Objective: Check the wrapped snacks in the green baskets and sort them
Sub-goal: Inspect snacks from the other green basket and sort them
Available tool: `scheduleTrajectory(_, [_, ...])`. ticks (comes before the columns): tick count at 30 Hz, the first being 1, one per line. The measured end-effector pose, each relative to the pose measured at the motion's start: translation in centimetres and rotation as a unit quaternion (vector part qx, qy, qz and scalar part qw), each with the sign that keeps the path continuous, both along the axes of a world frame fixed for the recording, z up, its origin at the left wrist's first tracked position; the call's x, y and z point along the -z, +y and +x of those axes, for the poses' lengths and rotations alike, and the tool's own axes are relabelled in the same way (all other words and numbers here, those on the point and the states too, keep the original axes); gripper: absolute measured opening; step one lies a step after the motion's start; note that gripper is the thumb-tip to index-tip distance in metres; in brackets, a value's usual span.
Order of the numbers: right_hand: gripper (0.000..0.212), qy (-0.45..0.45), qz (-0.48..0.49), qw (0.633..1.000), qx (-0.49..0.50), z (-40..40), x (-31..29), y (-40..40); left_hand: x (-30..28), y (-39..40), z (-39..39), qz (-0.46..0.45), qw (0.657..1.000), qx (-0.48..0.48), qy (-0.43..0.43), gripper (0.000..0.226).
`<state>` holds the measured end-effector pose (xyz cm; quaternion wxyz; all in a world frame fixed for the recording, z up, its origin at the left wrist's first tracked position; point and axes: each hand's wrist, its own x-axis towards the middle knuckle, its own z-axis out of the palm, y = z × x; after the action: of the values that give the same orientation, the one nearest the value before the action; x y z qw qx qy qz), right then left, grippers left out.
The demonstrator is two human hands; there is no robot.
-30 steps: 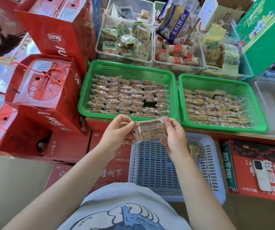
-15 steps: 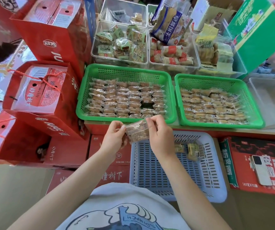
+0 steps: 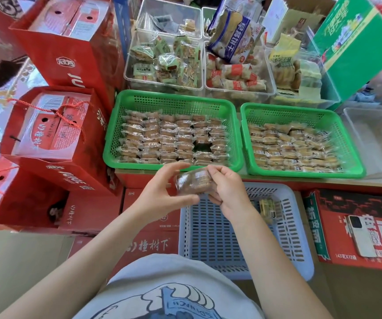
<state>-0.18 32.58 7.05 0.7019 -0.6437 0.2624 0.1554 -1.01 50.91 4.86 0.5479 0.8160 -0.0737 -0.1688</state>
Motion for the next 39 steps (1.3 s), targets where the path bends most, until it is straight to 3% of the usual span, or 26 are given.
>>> scheduleTrajectory(2, [0.019,0.02,0.072,0.997,0.008,0.1,0.0,-0.3,0.2,0.1,0.1,0.053,0.996,0.026,-0.061,0.062])
scheduleTrajectory(5, [0.021,0.012,0.084,0.996,0.001,0.2,-0.3,-0.7,-0.4,0.0,0.4,0.0,0.999,-0.037,0.001,0.045])
scheduleTrajectory(9, [0.036,-0.085,-0.108,0.982,-0.132,0.1,-0.6,-0.7,-1.2,-0.2,0.3,-0.059,0.991,-0.09,0.084,0.021])
scheduleTrajectory(11, [0.033,-0.111,-0.154,0.968,-0.166,0.0,-0.6,-0.5,-1.4,-0.2,0.3,-0.079,0.985,-0.104,0.108,0.014])
scheduleTrajectory(15, [0.024,-0.123,-0.094,0.98,-0.125,-0.4,-0.6,-0.1,-1.7,-0.4,0.3,-0.121,0.979,-0.087,0.14,0.015])
scheduleTrajectory(20, [0.031,-0.081,-0.064,0.994,-0.039,-0.2,-0.4,-0.1,-1.8,-0.1,0.4,-0.214,0.962,-0.09,0.146,0.044])
scheduleTrajectory(24, [0.032,-0.046,-0.049,0.997,-0.024,-0.3,-0.2,-0.4,-1.7,-0.1,0.4,-0.23,0.952,-0.15,0.135,0.026])
scheduleTrajectory(31, [0.032,-0.031,-0.104,0.989,-0.098,-0.2,0.2,-0.5,-1.0,-0.6,0.2,-0.154,0.963,-0.219,0.032,0.009])
scheduleTrajectory(35, [0.018,-0.056,-0.23,0.96,-0.15,-0.2,0.5,-0.5,-0.7,-0.6,0.6,-0.083,0.971,-0.223,0.036,0.009])
scheduleTrajectory(39, [0.031,-0.106,-0.106,0.975,-0.161,-0.6,0.2,-0.1,-0.9,-1.0,0.6,-0.054,0.981,-0.179,0.057,0.006])
